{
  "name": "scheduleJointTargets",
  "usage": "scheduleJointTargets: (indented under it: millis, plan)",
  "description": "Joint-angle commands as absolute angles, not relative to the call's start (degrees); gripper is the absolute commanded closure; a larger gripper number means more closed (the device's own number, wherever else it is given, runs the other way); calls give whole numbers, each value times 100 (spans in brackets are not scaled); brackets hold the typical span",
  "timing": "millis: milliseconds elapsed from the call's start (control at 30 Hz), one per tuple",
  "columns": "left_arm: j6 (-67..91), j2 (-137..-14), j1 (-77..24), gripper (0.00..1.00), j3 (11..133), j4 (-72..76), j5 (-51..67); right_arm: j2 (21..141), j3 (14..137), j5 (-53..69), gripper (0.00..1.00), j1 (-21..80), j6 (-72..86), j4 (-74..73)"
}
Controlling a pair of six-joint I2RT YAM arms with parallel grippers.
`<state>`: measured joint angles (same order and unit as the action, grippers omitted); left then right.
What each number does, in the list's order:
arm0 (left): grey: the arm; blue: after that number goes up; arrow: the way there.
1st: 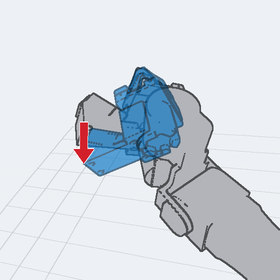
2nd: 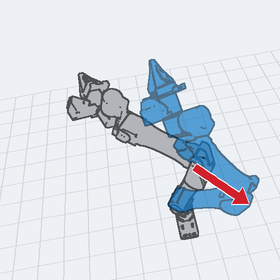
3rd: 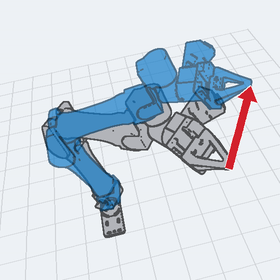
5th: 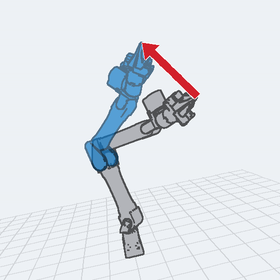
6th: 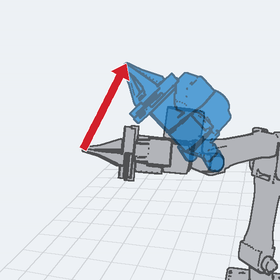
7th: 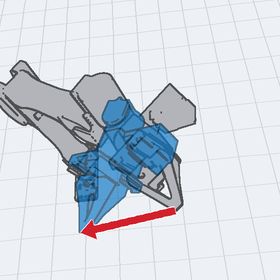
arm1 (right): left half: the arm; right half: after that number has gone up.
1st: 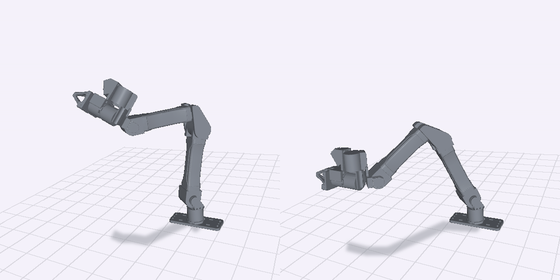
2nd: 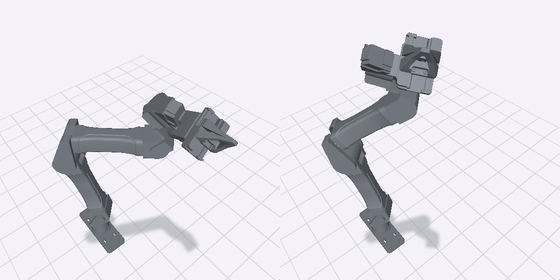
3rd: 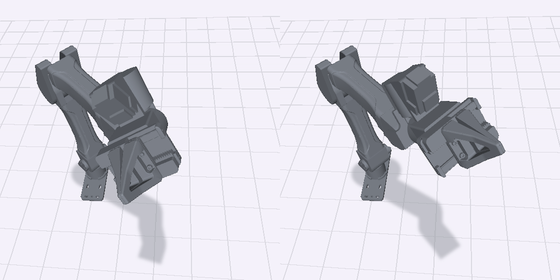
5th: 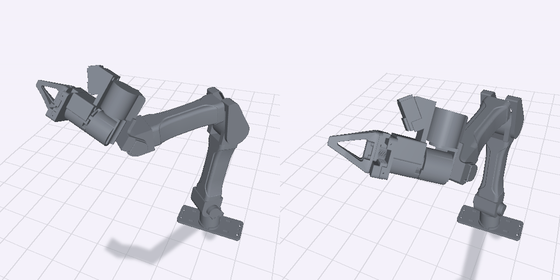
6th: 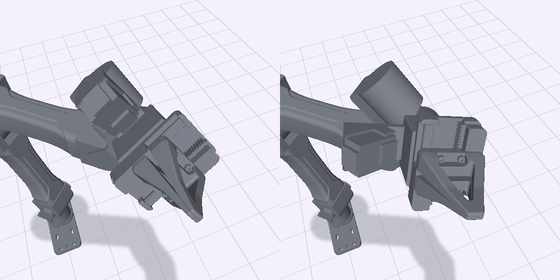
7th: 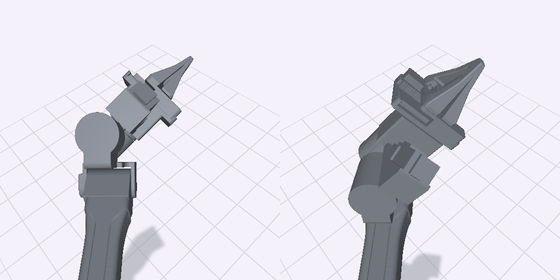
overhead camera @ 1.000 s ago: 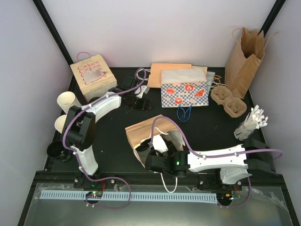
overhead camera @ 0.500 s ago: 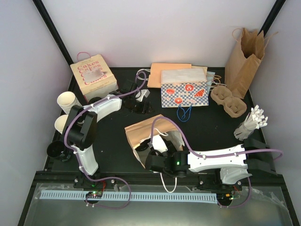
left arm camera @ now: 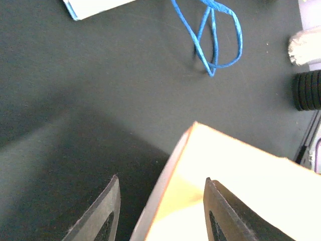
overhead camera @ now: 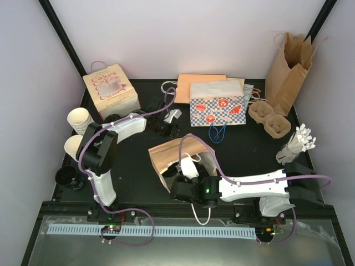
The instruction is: Pack the takeout coffee
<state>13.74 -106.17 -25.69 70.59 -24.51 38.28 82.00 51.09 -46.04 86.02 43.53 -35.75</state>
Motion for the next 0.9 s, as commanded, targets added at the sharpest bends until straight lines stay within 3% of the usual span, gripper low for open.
scheduleJointTargets:
  millis: [0,367,867]
  plan:
    - [1182,-10744,-2691,53,7006,-2208,4345,8167,5153,-5028,37,8427,4970,-4060]
    - [1175,-10829,-2781,56,7044,-2118,4459,7836,5158,-5494,38,8310,5635,-4489]
    - [1186,-10769,-2839,54,7209,-2189,4371,7243,4515,-3779,37,8029,4521,-2925]
